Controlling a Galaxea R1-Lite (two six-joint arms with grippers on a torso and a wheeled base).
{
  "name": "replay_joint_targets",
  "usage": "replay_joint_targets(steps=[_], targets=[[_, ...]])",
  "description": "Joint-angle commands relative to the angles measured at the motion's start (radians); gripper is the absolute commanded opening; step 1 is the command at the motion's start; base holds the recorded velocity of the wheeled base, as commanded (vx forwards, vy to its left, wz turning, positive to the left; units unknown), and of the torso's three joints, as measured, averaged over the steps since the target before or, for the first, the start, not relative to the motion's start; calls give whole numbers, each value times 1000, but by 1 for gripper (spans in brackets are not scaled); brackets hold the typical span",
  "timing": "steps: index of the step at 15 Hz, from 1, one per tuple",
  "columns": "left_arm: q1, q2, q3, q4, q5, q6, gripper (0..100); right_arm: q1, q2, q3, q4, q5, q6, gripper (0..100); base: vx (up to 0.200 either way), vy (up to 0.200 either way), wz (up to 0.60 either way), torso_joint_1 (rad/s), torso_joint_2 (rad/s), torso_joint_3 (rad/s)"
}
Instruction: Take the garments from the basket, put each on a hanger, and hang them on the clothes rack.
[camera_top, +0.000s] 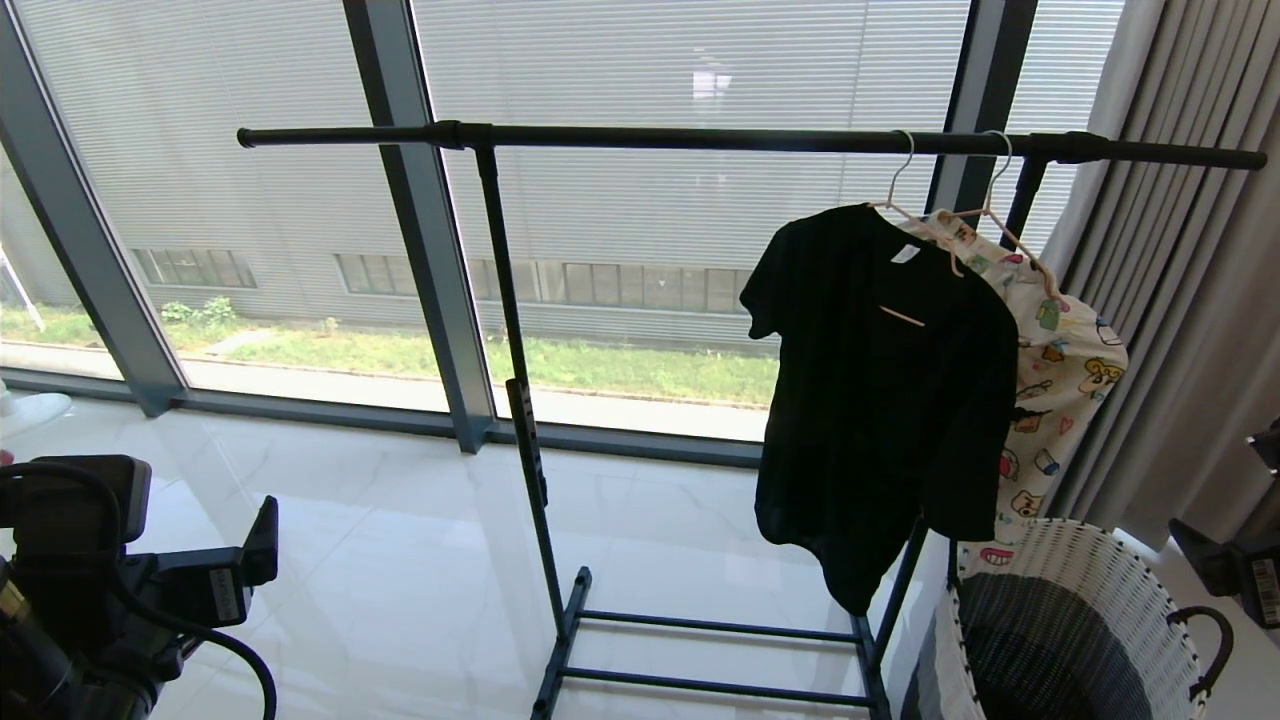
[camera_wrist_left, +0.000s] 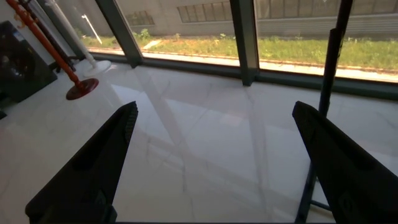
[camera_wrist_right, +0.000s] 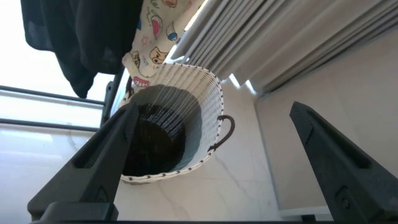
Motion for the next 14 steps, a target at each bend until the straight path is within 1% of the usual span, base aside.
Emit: replay_joint_targets(steps=[1, 7, 10, 14], targets=[[1, 2, 1, 0, 0, 0, 100, 1, -5, 1, -1, 0, 0, 100, 0, 0, 0, -100, 261, 149], [11, -3, 1, 0, 3, -14, 100, 1, -6, 8, -1, 0, 0, 100, 0, 0, 0, -176, 433, 257], [56, -24, 1, 0, 33, -18, 100, 1, -23, 27, -1, 0, 0, 100, 0, 0, 0, -170, 460, 287], [122, -81, 1, 1, 33, -17, 100, -13, -101, 99, 1, 0, 1, 100, 0, 0, 0, -135, 412, 271]])
